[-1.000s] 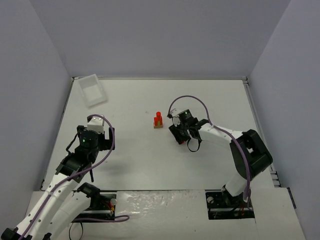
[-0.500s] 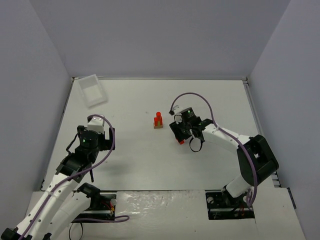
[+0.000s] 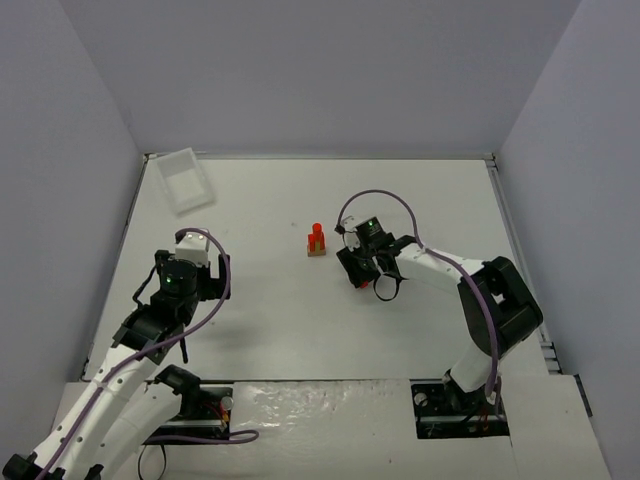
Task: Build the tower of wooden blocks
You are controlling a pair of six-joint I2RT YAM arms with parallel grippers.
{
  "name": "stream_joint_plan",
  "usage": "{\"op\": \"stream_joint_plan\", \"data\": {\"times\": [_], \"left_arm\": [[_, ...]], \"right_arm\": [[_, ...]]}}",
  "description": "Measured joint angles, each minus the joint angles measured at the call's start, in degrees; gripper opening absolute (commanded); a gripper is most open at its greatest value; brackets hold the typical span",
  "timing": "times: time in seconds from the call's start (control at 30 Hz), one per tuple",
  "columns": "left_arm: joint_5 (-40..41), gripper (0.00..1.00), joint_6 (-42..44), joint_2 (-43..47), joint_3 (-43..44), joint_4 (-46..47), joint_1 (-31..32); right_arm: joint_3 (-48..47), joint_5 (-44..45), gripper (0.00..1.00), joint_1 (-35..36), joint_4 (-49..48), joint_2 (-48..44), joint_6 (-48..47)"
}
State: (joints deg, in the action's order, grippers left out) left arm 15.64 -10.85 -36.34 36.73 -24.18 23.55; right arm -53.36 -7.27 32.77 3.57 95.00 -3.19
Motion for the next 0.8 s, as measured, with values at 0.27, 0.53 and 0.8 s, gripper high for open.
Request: {"op": "stream_joint_plan", "data": {"times": [0.27, 0.53, 0.8], "left_arm": [[0.0, 0.96, 0.0, -0.1, 0.0, 0.0, 0.0], [-0.2, 0.96, 0.0, -0.3, 0.0, 0.0, 0.0], [-0.2, 0.96, 0.1, -0.3, 0.0, 0.0, 0.0]], "right_arm": [[-1.0, 0.5, 0.42, 0.0, 0.0, 0.0, 0.4], [-1.2, 0.5, 0.4, 0.0, 0.1, 0.6, 0.7], [-1.2, 0.8, 0.36, 0.0, 0.1, 1.3, 0.9]]}}
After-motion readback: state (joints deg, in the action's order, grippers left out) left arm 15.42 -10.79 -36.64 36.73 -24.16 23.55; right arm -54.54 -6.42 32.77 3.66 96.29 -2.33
